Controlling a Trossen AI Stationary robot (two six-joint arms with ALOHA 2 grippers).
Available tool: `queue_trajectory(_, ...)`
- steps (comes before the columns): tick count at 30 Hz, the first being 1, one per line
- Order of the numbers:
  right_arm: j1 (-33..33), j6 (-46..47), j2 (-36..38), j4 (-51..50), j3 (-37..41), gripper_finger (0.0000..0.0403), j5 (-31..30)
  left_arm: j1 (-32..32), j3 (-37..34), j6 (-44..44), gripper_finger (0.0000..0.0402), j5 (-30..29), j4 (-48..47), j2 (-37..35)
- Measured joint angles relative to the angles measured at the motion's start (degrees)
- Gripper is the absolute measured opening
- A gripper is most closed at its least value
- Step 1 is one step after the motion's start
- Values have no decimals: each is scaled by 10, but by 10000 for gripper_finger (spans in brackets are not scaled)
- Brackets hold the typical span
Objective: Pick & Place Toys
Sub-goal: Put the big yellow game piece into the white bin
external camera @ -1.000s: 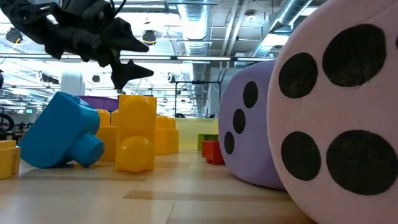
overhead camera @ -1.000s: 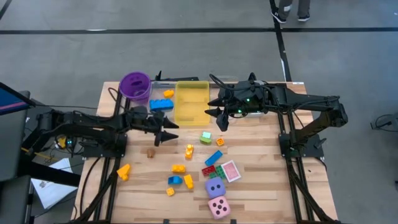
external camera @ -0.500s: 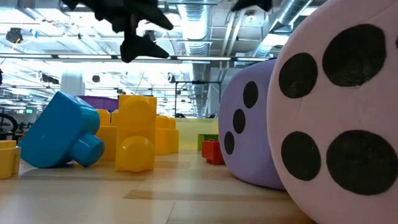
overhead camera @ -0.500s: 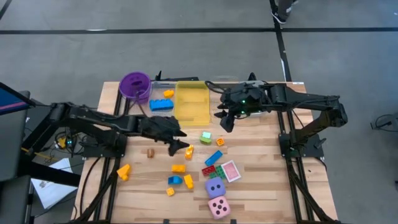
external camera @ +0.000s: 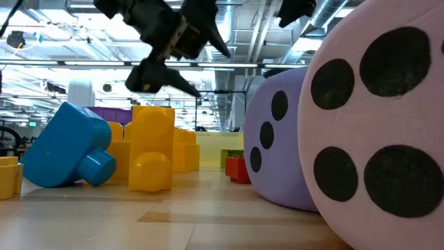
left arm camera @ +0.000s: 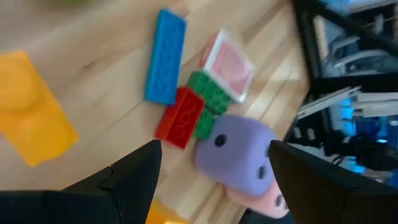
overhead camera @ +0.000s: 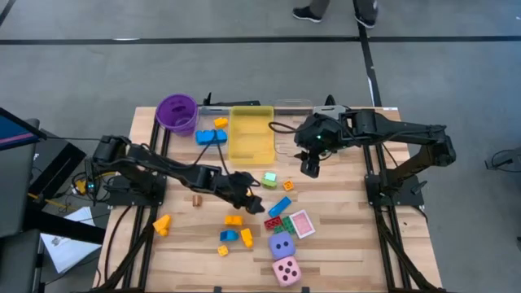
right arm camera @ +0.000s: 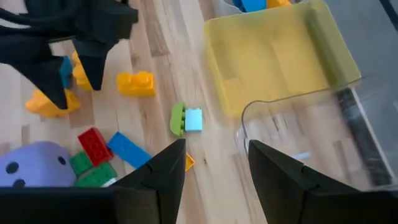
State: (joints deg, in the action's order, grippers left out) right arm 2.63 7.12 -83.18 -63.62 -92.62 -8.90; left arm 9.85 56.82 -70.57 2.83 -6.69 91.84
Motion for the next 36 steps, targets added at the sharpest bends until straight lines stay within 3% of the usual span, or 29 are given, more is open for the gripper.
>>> queue_trajectory(9, 0, -17, 0, -3, 0, 168, 0, -19, 1, -21, 292, 32, -29, -18)
queue_trajectory(16, 0, -16, 0, 1, 0, 168, 0, -23, 0, -20, 292, 32, -210, -61)
queue_trajectory(19, 0, -10, 0, 9, 0, 168, 0, -29, 1, -23, 292, 23, -230, -66)
queue_trajectory(36, 0, 15, -1, 28, 0, 168, 0, -74, 15, -13, 292, 16, -213, -8)
